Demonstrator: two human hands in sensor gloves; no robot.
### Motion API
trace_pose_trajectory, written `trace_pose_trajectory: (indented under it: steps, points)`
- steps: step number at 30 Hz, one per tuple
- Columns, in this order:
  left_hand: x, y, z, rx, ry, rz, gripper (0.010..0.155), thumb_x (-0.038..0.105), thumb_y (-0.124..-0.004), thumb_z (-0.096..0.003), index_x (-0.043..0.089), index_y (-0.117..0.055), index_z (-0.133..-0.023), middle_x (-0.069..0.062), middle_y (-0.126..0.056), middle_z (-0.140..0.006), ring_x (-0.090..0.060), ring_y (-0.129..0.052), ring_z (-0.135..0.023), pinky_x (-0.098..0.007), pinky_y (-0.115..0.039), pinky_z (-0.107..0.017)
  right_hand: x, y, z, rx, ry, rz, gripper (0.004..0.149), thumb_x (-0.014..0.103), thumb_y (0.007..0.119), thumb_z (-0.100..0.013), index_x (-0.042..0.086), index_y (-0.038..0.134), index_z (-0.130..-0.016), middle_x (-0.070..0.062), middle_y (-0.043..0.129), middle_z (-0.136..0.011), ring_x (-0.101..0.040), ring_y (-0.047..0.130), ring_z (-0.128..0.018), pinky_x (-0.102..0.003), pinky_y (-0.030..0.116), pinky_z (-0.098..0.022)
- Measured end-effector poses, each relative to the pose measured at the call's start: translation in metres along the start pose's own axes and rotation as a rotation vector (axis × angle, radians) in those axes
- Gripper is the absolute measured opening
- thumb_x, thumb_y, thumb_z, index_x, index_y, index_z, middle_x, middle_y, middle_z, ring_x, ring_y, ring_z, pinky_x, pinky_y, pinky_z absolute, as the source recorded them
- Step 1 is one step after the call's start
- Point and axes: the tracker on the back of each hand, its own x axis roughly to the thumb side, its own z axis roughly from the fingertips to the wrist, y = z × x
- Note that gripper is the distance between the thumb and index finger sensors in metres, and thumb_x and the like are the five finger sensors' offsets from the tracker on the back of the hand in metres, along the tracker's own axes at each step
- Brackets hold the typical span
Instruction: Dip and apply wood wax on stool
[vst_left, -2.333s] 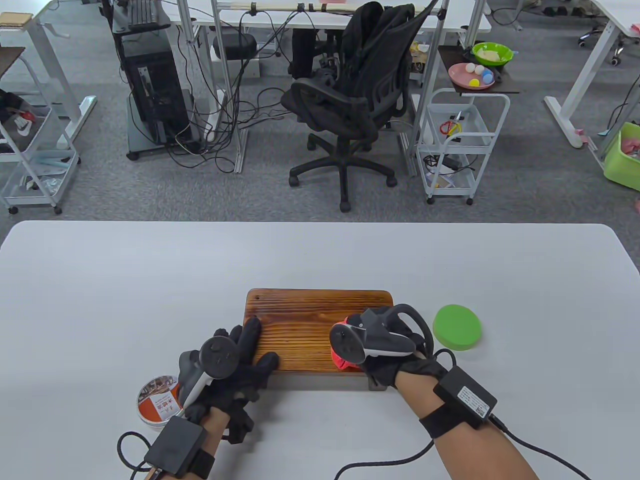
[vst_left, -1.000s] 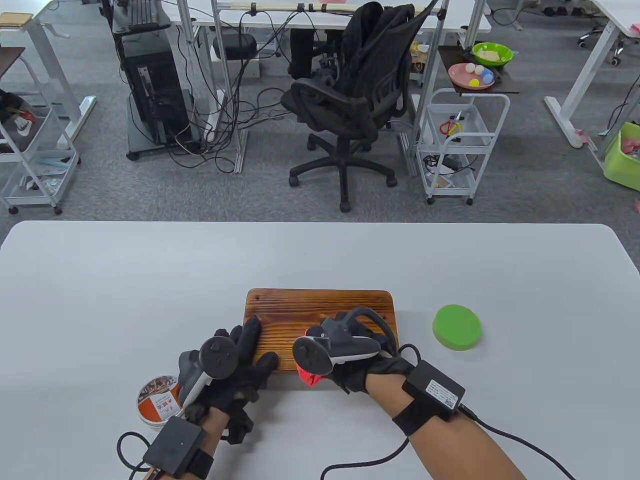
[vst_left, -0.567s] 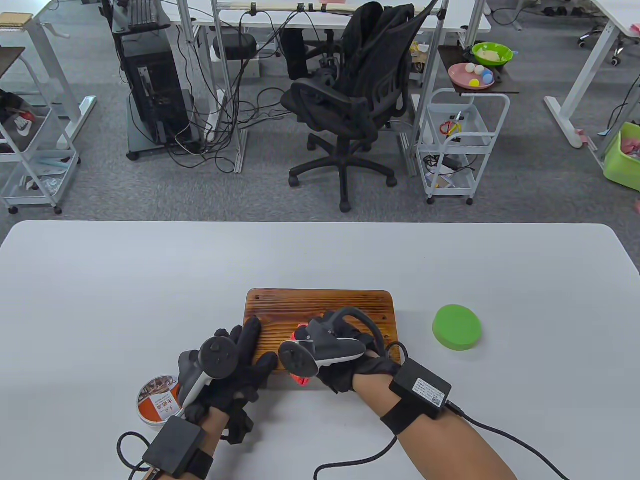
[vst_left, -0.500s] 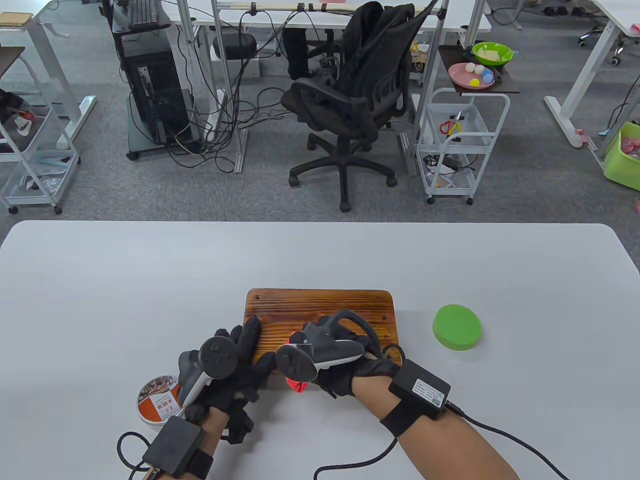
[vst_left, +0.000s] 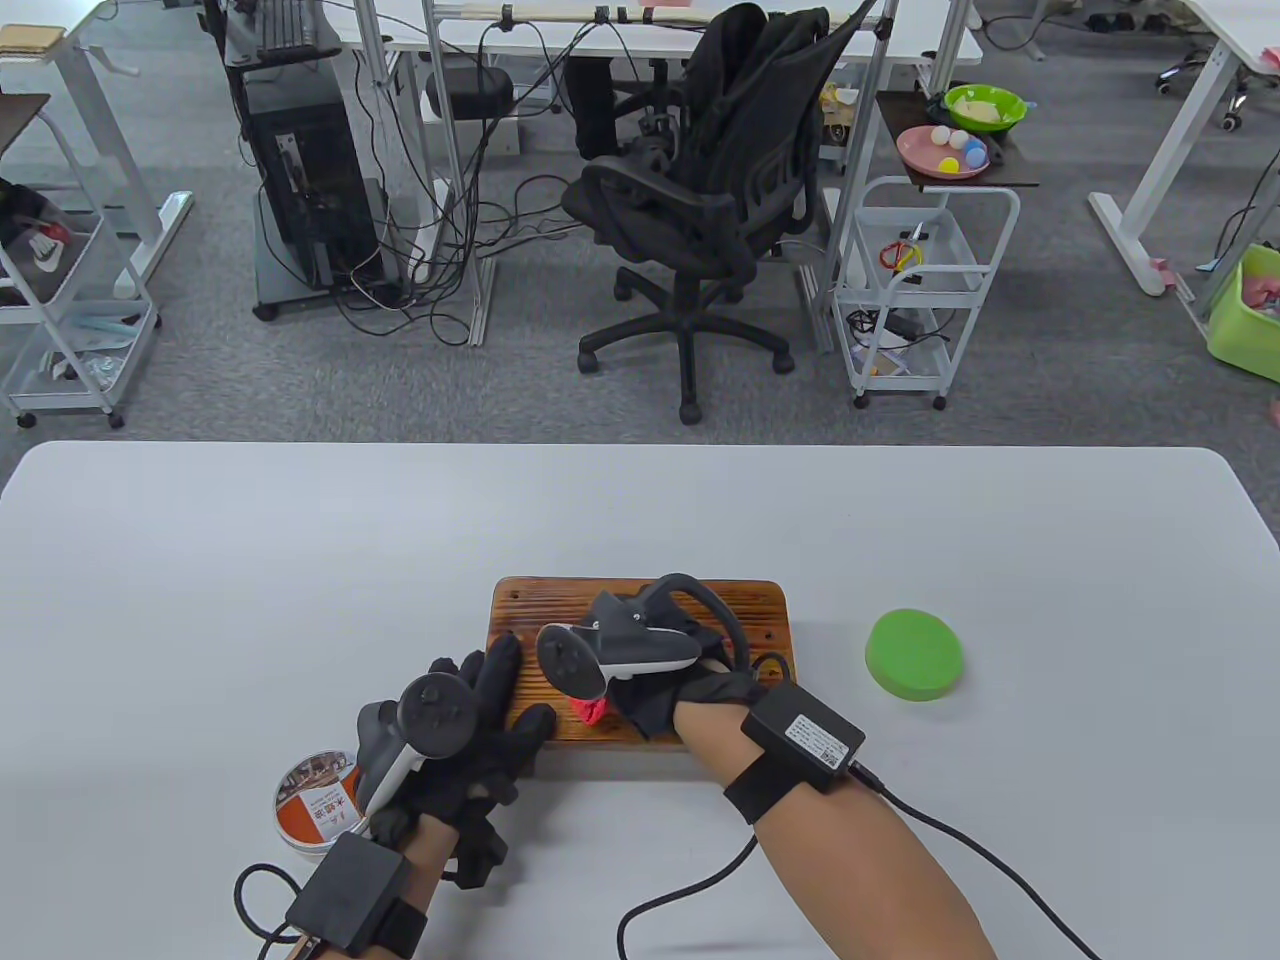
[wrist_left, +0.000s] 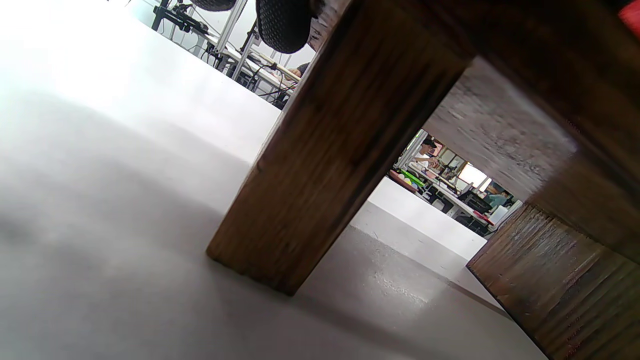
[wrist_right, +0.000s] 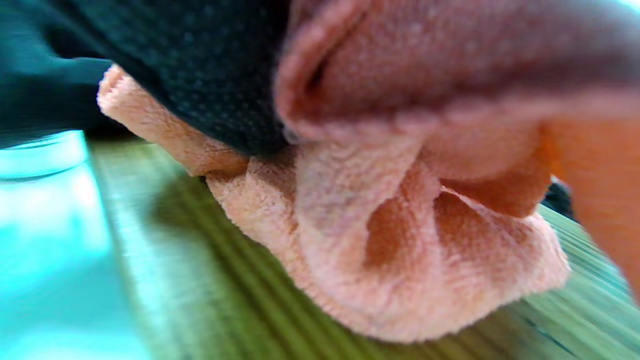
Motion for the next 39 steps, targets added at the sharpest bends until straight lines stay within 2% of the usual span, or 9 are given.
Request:
trace_pose_trajectory:
  steps: [6,10,13,19,23,29,33,35,39]
  points:
    - [0.0,0.0,0.0,-0.002,-0.002,0.001,0.095,0.084,-0.064,-0.0406,0.041,-0.026,-0.116,-0.013,-0.042,-0.125,-0.05,-0.029,-0.113,-0.082,-0.032,-0.07,0.002,-0.003,-0.001,0.022,-0.058,-0.075,0.066,0.035,0.102,-0.032,0.036,0.078,-0.093,0.0,0.084,-0.097,-0.03,0.088,-0.081,-0.058,0.07,-0.067]
    - [0.0,0.0,0.0,-0.003,-0.003,0.0,0.095,0.084,-0.064,-0.0404,0.041,-0.026,-0.116,-0.013,-0.042,-0.125,-0.05,-0.029,-0.113,-0.082,-0.032,-0.07,-0.02,0.0,-0.016,-0.036,0.136,-0.03,0.066,0.036,0.101,-0.033,0.036,0.078,-0.094,-0.002,0.085,-0.096,-0.032,0.088,-0.08,-0.062,0.064,-0.068]
    - [0.0,0.0,0.0,-0.004,-0.003,-0.002,0.096,0.085,-0.064,-0.0405,0.041,-0.025,-0.116,-0.013,-0.042,-0.125,-0.049,-0.029,-0.113,-0.082,-0.032,-0.07,-0.026,0.001,-0.026,-0.046,0.196,-0.055,0.066,0.035,0.101,-0.033,0.035,0.078,-0.095,-0.003,0.085,-0.096,-0.033,0.088,-0.08,-0.063,0.064,-0.067]
    - [0.0,0.0,0.0,-0.005,-0.006,-0.005,0.097,0.085,-0.064,-0.0394,0.041,-0.025,-0.116,-0.013,-0.042,-0.125,-0.049,-0.029,-0.113,-0.082,-0.032,-0.07,0.008,-0.009,-0.025,-0.025,-0.036,-0.051,0.065,0.031,0.103,-0.032,0.038,0.08,-0.093,0.001,0.084,-0.098,-0.031,0.086,-0.084,-0.061,0.064,-0.07]
    - [0.0,0.001,0.0,-0.01,-0.009,-0.008,0.098,0.086,-0.064,-0.0387,0.041,-0.025,-0.116,-0.013,-0.042,-0.125,-0.05,-0.029,-0.113,-0.082,-0.031,-0.07,0.002,-0.01,-0.031,-0.003,-0.043,-0.067,0.064,0.031,0.103,-0.031,0.044,0.081,-0.09,0.007,0.084,-0.098,-0.029,0.085,-0.086,-0.061,0.063,-0.071]
    - [0.0,0.0,-0.001,-0.01,-0.008,-0.005,0.097,0.085,-0.064,-0.0395,0.041,-0.025,-0.116,-0.013,-0.042,-0.125,-0.05,-0.029,-0.113,-0.082,-0.031,-0.069,-0.028,-0.002,-0.049,-0.08,0.188,-0.085,0.065,0.032,0.101,-0.033,0.043,0.079,-0.093,0.002,0.084,-0.099,-0.033,0.085,-0.085,-0.062,0.063,-0.069]
    - [0.0,0.0,-0.001,-0.009,-0.009,-0.004,0.097,0.085,-0.064,-0.0395,0.041,-0.025,-0.116,-0.013,-0.042,-0.125,-0.05,-0.029,-0.113,-0.082,-0.031,-0.069,-0.026,0.002,-0.052,-0.16,0.281,-0.012,0.065,0.034,0.101,-0.033,0.04,0.079,-0.094,-0.001,0.086,-0.098,-0.034,0.087,-0.082,-0.062,0.065,-0.066]
    - [0.0,0.0,-0.001,-0.01,-0.009,-0.003,0.097,0.085,-0.064,-0.0397,0.041,-0.025,-0.116,-0.014,-0.042,-0.125,-0.05,-0.029,-0.113,-0.082,-0.031,-0.069,-0.018,0.001,-0.052,-0.152,0.232,-0.009,0.065,0.033,0.101,-0.033,0.039,0.08,-0.094,-0.001,0.086,-0.097,-0.034,0.088,-0.081,-0.061,0.066,-0.066]
    - [0.0,0.0,-0.001,-0.009,-0.009,-0.002,0.097,0.085,-0.064,-0.0397,0.041,-0.025,-0.116,-0.013,-0.042,-0.125,-0.05,-0.029,-0.113,-0.082,-0.031,-0.069,-0.005,-0.006,-0.048,-0.081,-0.007,-0.077,0.065,0.031,0.102,-0.032,0.042,0.08,-0.092,0.005,0.083,-0.099,-0.03,0.085,-0.085,-0.06,0.065,-0.07]
